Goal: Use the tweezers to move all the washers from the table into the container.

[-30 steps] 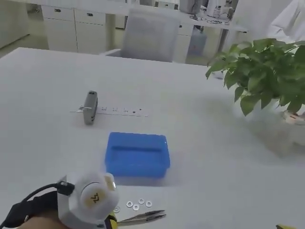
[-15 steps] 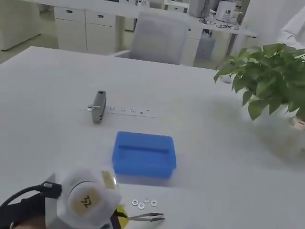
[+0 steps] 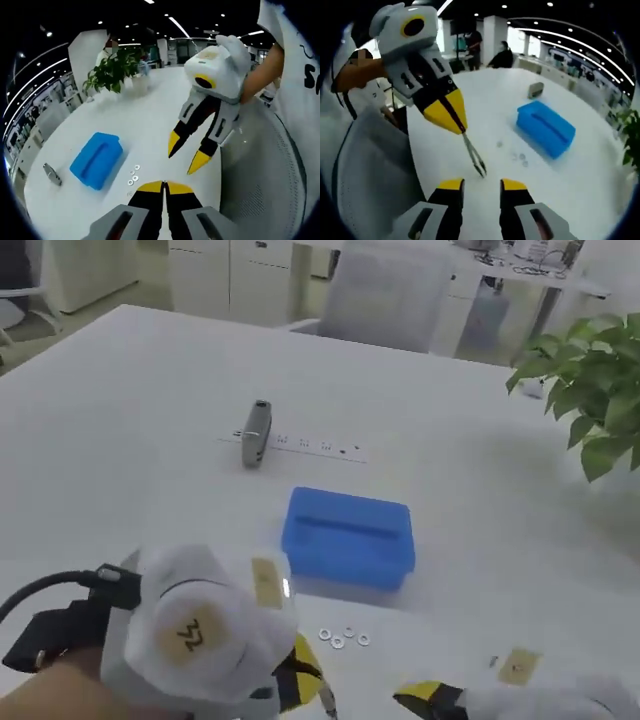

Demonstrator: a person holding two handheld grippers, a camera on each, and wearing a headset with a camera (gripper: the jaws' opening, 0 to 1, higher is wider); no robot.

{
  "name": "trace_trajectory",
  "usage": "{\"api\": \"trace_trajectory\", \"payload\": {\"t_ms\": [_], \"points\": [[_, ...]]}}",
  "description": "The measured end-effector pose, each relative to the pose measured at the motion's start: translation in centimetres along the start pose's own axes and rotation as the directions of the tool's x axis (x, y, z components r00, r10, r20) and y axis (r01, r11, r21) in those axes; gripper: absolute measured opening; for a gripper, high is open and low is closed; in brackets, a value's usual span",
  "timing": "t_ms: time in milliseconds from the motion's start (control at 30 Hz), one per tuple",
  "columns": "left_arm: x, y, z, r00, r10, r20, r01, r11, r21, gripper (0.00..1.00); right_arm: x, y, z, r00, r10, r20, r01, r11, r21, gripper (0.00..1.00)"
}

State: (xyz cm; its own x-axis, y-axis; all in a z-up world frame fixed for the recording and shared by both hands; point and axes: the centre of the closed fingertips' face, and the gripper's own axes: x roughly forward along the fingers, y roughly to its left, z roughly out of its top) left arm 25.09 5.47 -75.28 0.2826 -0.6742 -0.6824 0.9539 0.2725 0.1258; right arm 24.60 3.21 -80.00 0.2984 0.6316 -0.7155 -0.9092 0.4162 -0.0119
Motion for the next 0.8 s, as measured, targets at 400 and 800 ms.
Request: {"api": "trace_trajectory", "payload": {"t_ms": [400, 800], "points": [[-0.2, -1.0, 0.1, 0.9981, -0.057, -0.024, 0.059, 0.996, 0.065, 0.0, 3.0, 1.6, 1.6, 0.9934, 0.114, -0.016, -0.115, 0.982, -0.151, 0.14], [0.5, -0.7, 0.8, 0.9995, 0.013, 0.029, -0.011, 0.997, -0.081, 0.0, 3.8, 1.4, 1.1, 0.9971, 0.057, -0.051, -0.069, 0.954, -0.29, 0.04]]}}
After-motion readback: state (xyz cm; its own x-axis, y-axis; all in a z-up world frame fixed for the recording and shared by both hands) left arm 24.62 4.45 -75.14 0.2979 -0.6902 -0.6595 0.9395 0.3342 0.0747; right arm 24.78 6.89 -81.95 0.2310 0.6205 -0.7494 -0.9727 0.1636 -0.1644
